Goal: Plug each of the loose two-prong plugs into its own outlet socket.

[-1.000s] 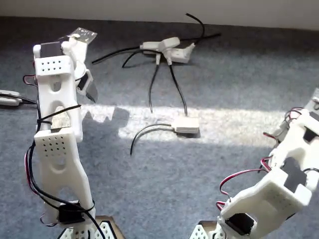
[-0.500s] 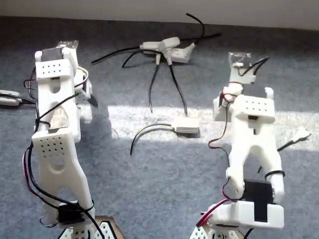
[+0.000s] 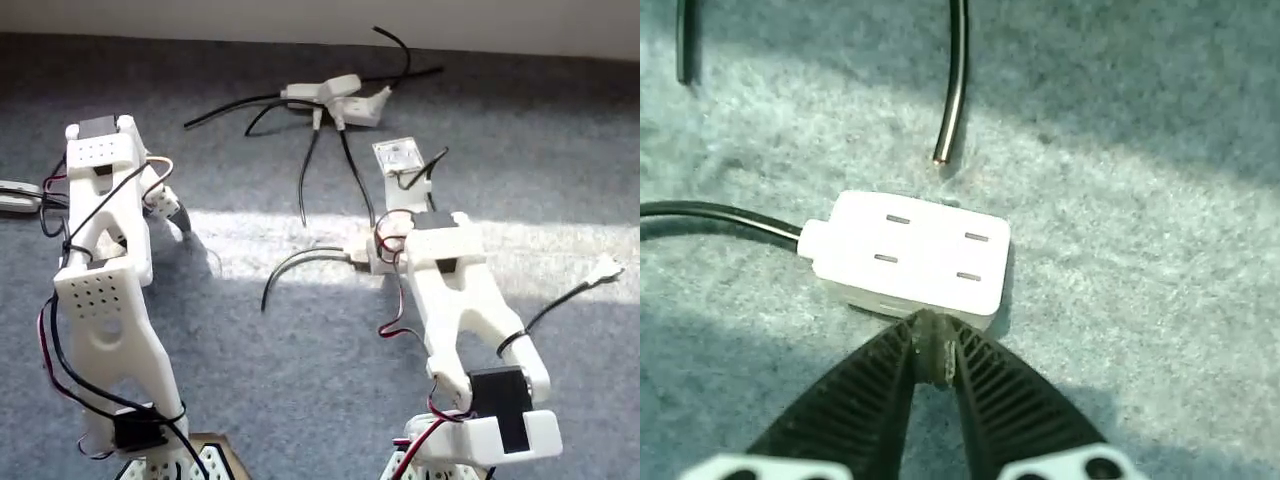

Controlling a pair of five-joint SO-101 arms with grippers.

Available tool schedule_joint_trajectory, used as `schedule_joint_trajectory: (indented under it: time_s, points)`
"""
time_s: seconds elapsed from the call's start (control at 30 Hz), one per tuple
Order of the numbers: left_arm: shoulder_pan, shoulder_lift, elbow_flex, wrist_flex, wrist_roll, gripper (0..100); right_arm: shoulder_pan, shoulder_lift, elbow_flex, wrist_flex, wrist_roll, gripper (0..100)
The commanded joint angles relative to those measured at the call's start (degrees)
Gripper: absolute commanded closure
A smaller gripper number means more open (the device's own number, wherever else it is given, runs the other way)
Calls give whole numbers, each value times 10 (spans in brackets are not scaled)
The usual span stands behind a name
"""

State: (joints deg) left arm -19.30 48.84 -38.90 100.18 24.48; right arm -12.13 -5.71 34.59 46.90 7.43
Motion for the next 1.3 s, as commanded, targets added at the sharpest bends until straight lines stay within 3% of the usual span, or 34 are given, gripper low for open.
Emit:
schedule_joint_trajectory:
  time_s: [0.0, 0.4, 0.53, 0.7, 1.03, 1.27]
  points:
    - [3, -4, -2, 3, 7, 744, -7, -27, -11, -13, 4, 991]
    - [33, -4, -3, 3, 7, 744, -58, -91, -37, 33, 5, 991]
    - [33, -4, -3, 3, 7, 744, -65, -96, -34, -16, 7, 991]
    - [34, -4, -3, 3, 7, 744, -50, 0, -18, -58, 7, 991]
    - [34, -4, -3, 3, 7, 744, 32, 26, 38, -20, 8, 991]
    - [35, -4, -3, 3, 7, 744, 136, 23, 27, -17, 71, 991]
